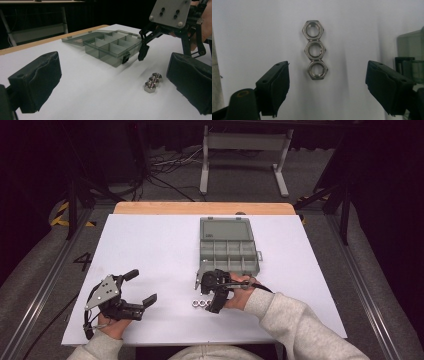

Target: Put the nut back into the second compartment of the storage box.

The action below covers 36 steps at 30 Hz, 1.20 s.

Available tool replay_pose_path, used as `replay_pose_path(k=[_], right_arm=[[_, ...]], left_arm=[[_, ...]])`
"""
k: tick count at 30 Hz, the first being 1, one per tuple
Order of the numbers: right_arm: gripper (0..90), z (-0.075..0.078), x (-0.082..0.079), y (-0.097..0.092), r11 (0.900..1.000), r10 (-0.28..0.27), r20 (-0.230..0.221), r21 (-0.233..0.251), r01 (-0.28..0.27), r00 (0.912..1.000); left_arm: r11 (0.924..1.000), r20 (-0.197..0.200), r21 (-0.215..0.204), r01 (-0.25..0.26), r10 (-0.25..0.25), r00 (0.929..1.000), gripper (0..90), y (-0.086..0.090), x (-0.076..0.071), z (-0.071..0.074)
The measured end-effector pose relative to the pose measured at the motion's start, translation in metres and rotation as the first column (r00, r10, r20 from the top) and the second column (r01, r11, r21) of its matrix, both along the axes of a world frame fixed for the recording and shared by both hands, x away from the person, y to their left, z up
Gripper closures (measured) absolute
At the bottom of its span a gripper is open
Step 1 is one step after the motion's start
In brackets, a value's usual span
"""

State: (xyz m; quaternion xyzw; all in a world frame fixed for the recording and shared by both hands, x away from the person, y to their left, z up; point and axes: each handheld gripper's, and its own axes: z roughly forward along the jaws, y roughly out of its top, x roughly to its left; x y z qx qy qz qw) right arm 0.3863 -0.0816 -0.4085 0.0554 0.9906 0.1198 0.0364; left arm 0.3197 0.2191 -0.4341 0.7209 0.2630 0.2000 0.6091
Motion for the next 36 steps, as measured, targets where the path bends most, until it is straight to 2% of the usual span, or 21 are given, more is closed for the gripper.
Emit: replay_pose_path(k=[4,8,12,16,23,33,36], right_arm=[[23.1,-0.005,-0.002,0.002,0.9997,0.014,-0.009,-0.018,-0.014,0.9999],[34.4,-0.01,-0.002,0.004,0.9996,0.019,-0.01,-0.021,-0.019,0.9998],[38.2,-0.013,-0.003,0.005,0.9992,0.014,-0.013,-0.038,-0.014,0.9998],[49.8,-0.015,-0.003,0.006,0.9979,0.023,-0.026,-0.06,-0.024,0.9994],[66.2,-0.014,-0.004,0.007,0.9976,0.024,-0.053,-0.064,-0.027,0.9983],[67.3,-0.013,-0.002,0.006,0.9968,0.013,-0.047,-0.078,-0.017,0.9988],[67.3,-0.01,-0.003,0.004,0.9976,0.014,-0.042,-0.067,-0.017,0.999]], left_arm=[[1.0,-0.001,-0.001,0.001,-0.001,1.0,0.6,0.0,0.0,0.0],[1.0,-0.004,-0.002,0.003,-0.003,1.0,0.6,0.0,0.0,0.0],[1.0,-0.006,-0.003,0.002,-0.002,1.0,0.6,0.0,0.0,0.0],[1.0,-0.007,0.002,0.007,-0.007,1.0,0.7,0.0,0.0,0.0],[1.0,-0.009,0.005,0.008,-0.008,0.9999,0.9,0.0,0.0,0.0],[0.9999,-0.01,0.004,0.01,-0.01,0.9999,0.9,0.0,0.0,0.0],[0.9999,-0.008,0.006,0.008,-0.008,0.9999,0.9,0.0,0.001,0.0]])
